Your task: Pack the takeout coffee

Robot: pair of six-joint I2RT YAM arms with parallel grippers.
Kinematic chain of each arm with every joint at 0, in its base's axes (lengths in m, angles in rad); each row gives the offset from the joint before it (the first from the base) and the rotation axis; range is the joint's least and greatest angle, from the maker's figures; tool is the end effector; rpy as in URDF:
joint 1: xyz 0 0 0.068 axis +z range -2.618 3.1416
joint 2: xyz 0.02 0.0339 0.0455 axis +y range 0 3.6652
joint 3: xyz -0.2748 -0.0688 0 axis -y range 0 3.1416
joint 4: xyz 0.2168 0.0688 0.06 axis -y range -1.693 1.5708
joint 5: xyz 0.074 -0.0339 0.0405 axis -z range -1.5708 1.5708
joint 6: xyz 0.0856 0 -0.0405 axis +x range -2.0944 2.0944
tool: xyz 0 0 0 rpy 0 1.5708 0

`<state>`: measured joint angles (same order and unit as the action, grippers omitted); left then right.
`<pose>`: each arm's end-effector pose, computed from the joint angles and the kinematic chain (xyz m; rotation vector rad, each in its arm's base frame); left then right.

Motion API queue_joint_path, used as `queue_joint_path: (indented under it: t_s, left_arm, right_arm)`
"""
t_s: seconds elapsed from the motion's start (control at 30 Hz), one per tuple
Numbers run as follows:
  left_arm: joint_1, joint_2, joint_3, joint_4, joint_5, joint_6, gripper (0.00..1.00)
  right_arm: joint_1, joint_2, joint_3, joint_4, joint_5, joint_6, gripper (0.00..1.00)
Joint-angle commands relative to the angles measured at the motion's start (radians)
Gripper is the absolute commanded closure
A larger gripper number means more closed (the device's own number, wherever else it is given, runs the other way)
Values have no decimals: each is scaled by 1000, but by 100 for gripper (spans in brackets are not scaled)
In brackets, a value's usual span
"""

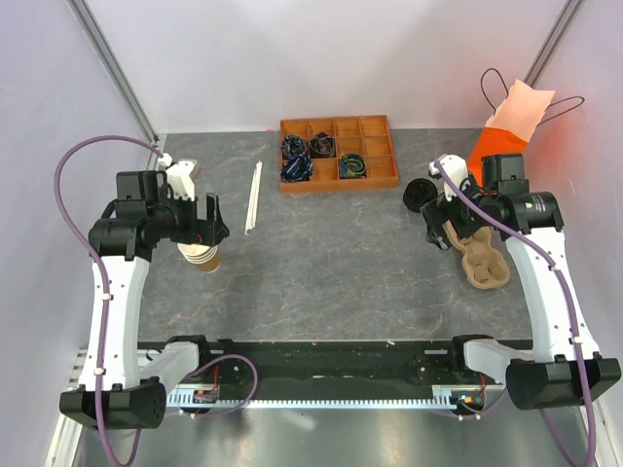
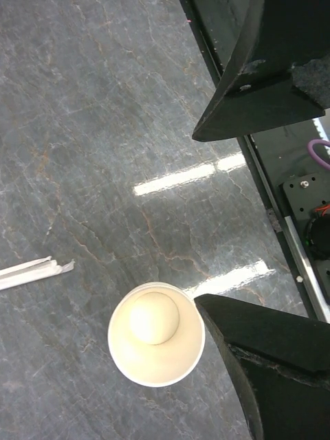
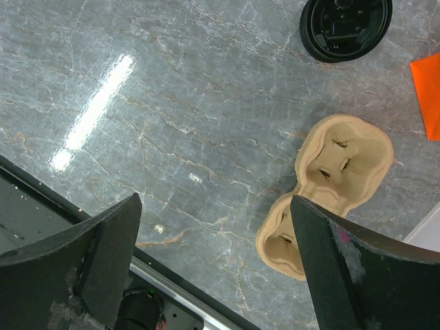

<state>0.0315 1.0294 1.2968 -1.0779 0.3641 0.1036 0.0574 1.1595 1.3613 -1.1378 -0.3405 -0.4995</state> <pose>0.1786 -0.0249 0.3526 0.2560 2.3294 -0.3662 0.2003 0.0401 0.3431 -0.8040 2.3105 0.2338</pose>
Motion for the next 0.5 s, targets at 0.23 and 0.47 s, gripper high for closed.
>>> queue_joint_path:
  t_s: [0.23,0.47]
  left_arm:
    - [10,103,136,-135,-73,160,0]
    - [48,120,99,-195,-60,350,0]
  right_arm:
    - [51,157,45,39,53,12,2]
    - [128,219,35,53,58,52,2]
